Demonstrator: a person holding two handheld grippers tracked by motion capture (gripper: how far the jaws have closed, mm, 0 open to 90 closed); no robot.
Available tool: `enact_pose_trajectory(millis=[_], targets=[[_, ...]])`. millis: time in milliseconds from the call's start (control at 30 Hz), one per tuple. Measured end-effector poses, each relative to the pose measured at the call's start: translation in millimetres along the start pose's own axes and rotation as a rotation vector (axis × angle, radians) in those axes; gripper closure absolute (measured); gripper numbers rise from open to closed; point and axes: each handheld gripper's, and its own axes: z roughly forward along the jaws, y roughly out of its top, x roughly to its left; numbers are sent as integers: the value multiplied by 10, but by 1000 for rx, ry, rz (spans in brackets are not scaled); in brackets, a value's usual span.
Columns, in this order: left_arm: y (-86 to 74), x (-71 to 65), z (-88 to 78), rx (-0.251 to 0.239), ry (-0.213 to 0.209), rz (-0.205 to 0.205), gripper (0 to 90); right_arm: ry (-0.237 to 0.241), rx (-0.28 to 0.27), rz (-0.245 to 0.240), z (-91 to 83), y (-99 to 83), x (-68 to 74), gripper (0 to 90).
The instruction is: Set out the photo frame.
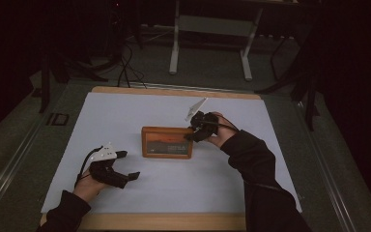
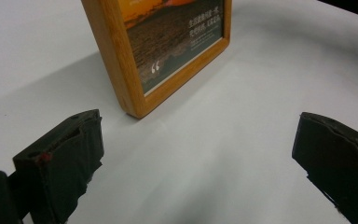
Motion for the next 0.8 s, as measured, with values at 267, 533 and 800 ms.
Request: enact_pose_trajectory(millis=[267,533,800], targets=[[-18,7,17,4,-3,-5,25,15,13,-6,39,41,-102,581],[-23,5,13,1,-6,-7,24,24,17,1,59,74,-158,566],[-27,6,11,1,-8,-8,25,9,21,15,74,55,-139,516]])
